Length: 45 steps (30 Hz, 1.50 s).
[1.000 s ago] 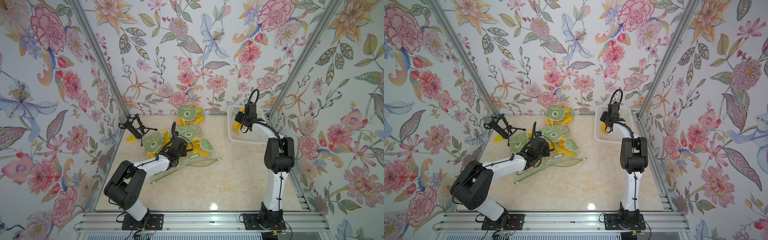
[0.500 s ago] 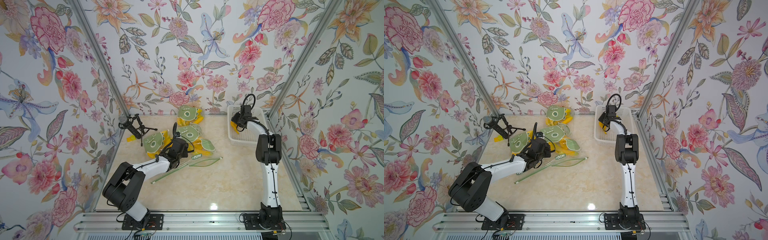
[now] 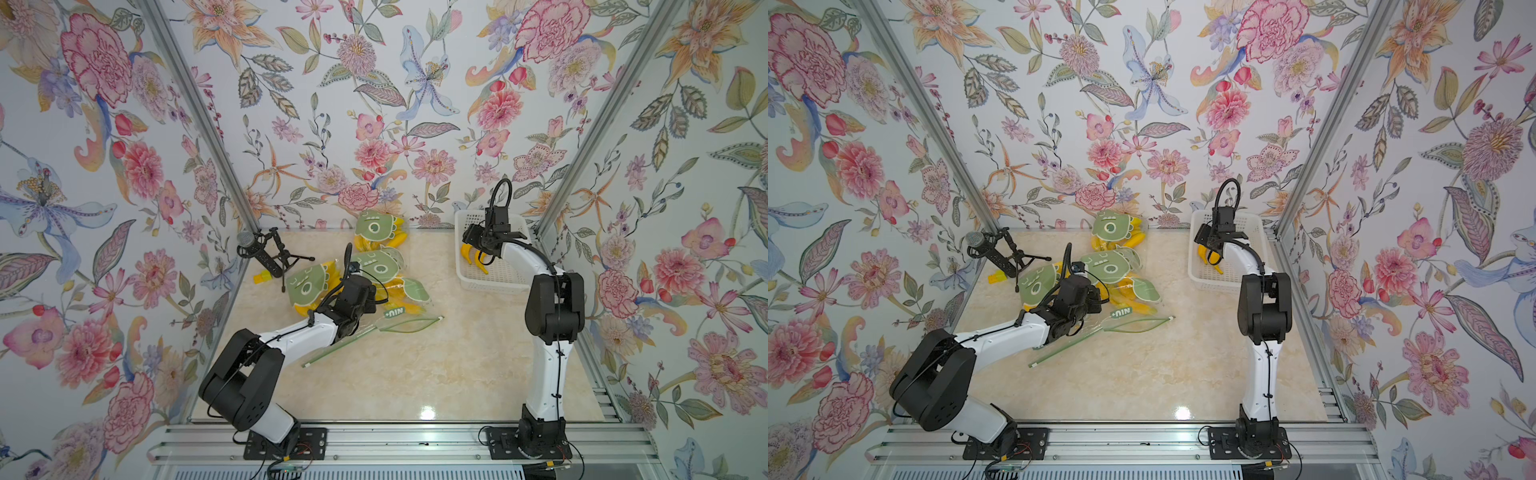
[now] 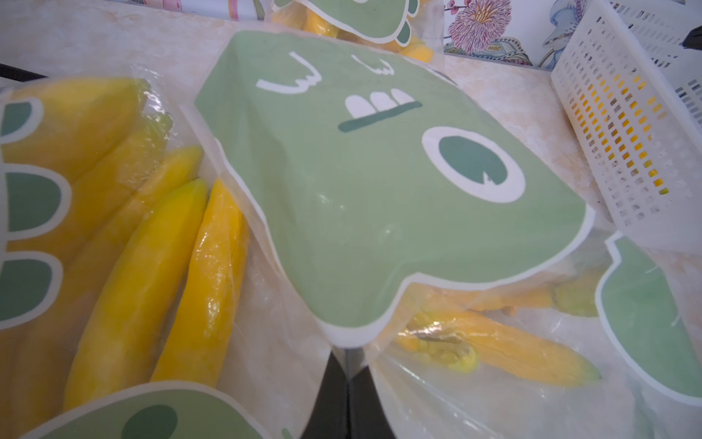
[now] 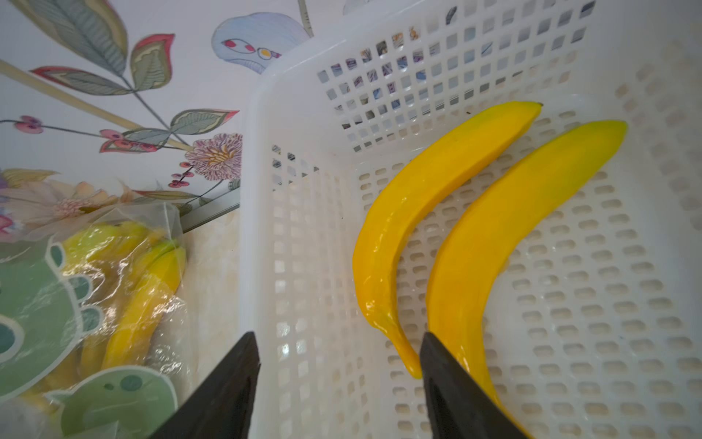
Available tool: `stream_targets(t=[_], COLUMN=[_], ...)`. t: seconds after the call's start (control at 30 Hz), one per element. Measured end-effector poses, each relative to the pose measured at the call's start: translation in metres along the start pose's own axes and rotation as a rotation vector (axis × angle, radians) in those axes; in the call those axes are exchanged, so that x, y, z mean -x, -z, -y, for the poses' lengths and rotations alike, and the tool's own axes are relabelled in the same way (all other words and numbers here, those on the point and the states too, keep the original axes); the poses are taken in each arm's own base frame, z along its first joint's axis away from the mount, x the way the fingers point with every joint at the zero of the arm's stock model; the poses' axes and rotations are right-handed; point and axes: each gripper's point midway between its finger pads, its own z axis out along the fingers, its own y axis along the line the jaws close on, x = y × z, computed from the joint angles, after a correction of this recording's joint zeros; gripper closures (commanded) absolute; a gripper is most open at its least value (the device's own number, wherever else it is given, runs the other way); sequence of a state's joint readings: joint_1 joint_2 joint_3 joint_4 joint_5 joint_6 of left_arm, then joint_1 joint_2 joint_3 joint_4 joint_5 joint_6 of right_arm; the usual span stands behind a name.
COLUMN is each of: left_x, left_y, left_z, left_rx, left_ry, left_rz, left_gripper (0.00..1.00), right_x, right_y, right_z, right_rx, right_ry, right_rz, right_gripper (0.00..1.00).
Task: Open the zip-top bag and take out the banana
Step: Place the banana in the basket, then pick up the banana from the zipper food storage bag.
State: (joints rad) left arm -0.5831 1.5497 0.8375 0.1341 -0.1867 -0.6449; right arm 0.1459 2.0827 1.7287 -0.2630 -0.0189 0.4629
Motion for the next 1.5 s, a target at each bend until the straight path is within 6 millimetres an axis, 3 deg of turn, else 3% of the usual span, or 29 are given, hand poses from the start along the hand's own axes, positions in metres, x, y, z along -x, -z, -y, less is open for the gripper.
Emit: stream_targets(t=[0.13,0.23,0.5,0.6,0.73,0.83,1.23,1.5], left_x=[0.001,0.003,0.004,0.004,0.003,0.003,0.001,0.0], left_y=[0.001,0.003,0.004,0.004,0.004,0.004,0.004,0.004], left_z=[0.0,0.001,0.0,0.0,0.0,0.0,-0.001,-0.002], left_rx=[-0.002,-0.004,-0.004,-0.004,-0.003,-0.003,0.002,0.005], left_ry=[0.001,0.002,0.002,0.002,0.002,0.002,-0.001,-0.003], left_rz=[0.003,0.008,0.008,0.008,0.007,0.007,-0.003,-0.008], left_gripper=[1.0,1.0,1.0,1.0,1.0,1.0,1.0,1.0], right_x=[-0.022,-0.059,-0.203,-0.245,-0.287,-0.3,-0.313,-0.307], right_y=[0.069,0.106,0.166,0.186,0.2,0.198,0.158,0.164], right_z=[-0.045,-0.075,-0.106,-0.122,-0.136,-0.138,-0.145,-0.142], right_rx=[0.121,0.223,0.448,0.554,0.656,0.674,0.629,0.61], right_ry=[0.147,0.255,0.478,0.544,0.605,0.62,0.612,0.569], right_rz=[0.049,0.055,-0.065,-0.091,-0.117,-0.125,-0.147,-0.121], right_gripper=[0.36,0.38,0.5,0.53,0.56,0.59,0.62,0.64])
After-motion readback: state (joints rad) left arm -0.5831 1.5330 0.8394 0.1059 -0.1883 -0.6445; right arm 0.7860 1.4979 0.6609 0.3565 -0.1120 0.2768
